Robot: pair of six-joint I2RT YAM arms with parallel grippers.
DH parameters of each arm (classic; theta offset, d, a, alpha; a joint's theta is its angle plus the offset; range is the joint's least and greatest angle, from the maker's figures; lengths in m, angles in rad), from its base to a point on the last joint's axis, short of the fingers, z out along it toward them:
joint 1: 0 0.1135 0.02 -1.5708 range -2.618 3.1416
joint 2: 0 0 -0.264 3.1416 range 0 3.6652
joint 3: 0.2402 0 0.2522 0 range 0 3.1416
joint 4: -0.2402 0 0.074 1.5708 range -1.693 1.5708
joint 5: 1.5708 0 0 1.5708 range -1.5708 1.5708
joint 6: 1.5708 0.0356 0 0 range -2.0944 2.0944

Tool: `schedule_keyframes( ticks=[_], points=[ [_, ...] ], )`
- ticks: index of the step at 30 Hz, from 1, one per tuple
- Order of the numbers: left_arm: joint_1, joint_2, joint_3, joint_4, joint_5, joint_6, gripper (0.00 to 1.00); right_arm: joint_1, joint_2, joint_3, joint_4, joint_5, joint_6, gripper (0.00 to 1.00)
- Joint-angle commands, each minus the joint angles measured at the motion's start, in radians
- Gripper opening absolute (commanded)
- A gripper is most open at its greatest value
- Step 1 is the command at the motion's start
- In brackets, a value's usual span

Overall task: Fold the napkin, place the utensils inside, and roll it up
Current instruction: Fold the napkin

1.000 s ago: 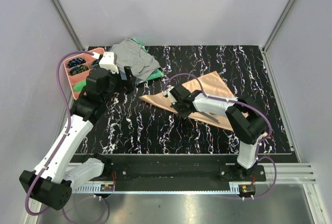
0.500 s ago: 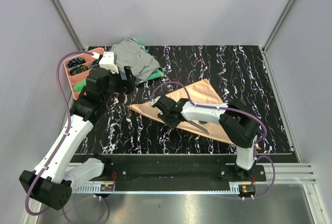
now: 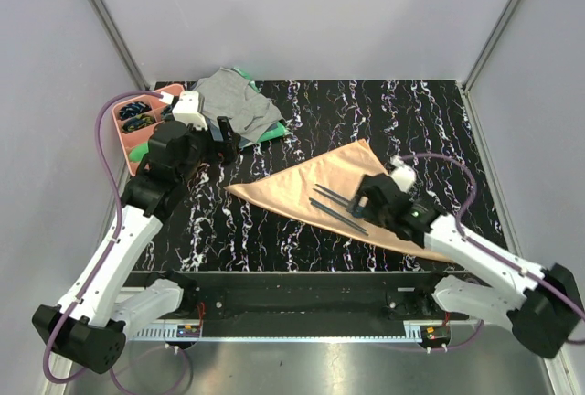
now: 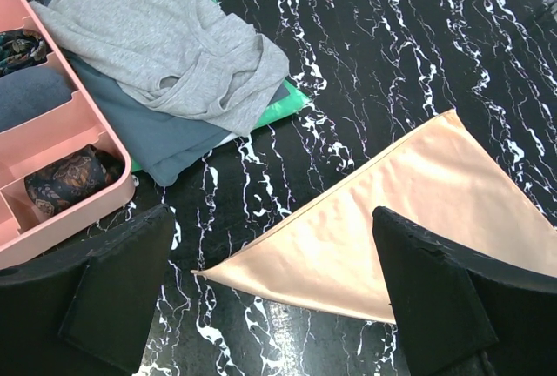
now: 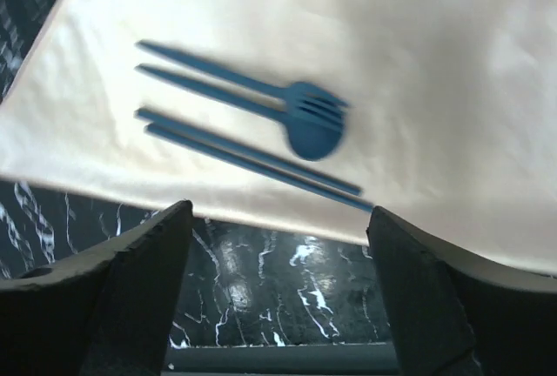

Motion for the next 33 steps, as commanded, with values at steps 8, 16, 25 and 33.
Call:
schedule_keyframes(
  ticks=[8,16,25,33],
  points=[
    [0.005,-0.011,0.015,0.048,0.047,-0.022,0.99,-0.123,0.112,0.082,-0.472,0.210,0.463,1.00],
    [0.005,-0.016,0.018,0.045,0.048,-0.021,0.99,-0.326,0.054,-0.047,-0.481,0.111,0.687,0.98],
    [0.005,-0.011,0.023,0.043,0.074,-0.034,0.99,-0.511,-0.052,-0.089,-0.443,0.142,0.587,0.97],
    [0.005,-0.008,0.021,0.043,0.074,-0.034,0.99,-0.531,0.122,0.049,-0.368,0.243,0.435,0.96]
  ],
)
